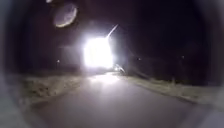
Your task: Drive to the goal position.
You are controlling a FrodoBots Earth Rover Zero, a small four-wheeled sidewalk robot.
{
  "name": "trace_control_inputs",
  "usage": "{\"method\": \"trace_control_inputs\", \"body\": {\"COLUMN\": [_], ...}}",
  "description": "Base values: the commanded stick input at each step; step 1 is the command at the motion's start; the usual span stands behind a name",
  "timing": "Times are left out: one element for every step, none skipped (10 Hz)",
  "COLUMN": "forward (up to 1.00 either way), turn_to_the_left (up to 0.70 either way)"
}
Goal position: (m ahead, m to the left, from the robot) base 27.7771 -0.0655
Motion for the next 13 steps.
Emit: {"method": "trace_control_inputs", "body": {"forward": [1.0,1.0,1.0,1.0,1.0,1.0,1.0,1.0,1.0,1.0,1.0,1.0,1.0], "turn_to_the_left": [0.4,0.26,0.0,0.0,0.0,0.0,0.0,0.0,0.0,0.0,0.0,0.0,0.0]}}
